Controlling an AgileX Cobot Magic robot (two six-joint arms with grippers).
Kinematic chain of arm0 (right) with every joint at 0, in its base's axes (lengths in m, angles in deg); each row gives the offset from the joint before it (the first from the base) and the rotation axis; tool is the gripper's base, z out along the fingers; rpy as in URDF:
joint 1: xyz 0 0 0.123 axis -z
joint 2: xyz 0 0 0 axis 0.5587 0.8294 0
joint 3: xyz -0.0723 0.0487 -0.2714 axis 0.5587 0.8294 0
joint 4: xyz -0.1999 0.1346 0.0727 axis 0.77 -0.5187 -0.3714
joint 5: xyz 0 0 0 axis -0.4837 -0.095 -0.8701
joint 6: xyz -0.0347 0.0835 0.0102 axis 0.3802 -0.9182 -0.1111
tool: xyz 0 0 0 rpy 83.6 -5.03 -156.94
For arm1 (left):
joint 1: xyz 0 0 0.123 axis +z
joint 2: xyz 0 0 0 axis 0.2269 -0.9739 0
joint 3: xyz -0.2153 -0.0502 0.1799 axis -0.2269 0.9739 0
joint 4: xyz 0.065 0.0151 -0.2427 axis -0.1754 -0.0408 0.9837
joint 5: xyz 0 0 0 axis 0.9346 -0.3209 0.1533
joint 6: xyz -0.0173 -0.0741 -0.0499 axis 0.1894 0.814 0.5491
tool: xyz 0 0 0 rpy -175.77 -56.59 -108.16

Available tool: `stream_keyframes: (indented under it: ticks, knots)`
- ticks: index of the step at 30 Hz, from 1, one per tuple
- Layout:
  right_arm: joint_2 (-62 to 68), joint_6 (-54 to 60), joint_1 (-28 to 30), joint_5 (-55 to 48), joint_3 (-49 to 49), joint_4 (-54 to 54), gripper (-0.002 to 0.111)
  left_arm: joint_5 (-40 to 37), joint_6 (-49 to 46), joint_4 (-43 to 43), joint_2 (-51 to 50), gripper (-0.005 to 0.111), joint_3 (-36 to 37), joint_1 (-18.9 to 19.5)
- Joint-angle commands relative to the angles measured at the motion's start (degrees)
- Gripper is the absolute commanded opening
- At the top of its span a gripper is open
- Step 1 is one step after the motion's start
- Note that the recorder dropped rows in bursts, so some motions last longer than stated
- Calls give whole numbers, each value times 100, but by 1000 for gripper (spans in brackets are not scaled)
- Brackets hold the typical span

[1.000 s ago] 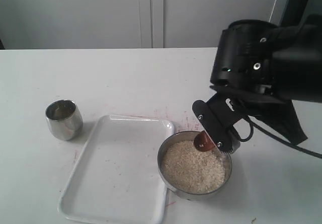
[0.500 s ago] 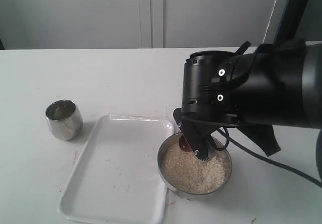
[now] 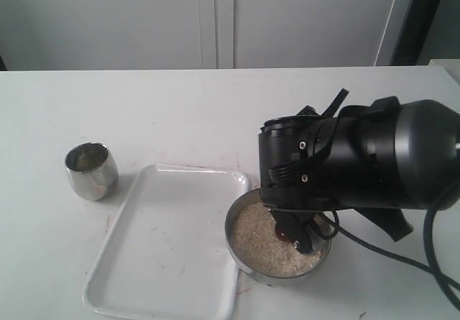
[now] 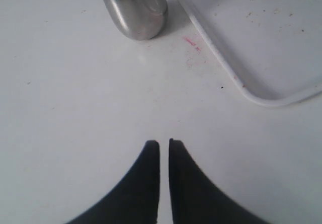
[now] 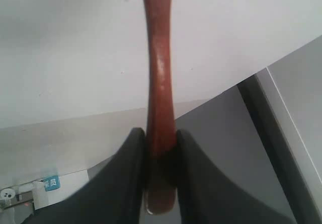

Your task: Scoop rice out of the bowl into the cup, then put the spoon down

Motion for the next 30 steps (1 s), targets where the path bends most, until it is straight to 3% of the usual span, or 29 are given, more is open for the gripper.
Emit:
stream_keyframes:
  ticks: [1,30]
  knots:
    - [-22,37,-21,-36,31,34,0,-188,32,9,17,14,53,0]
    - [-22,221,-130,98,31,-542,0,-188,32,9,17,14,53,0]
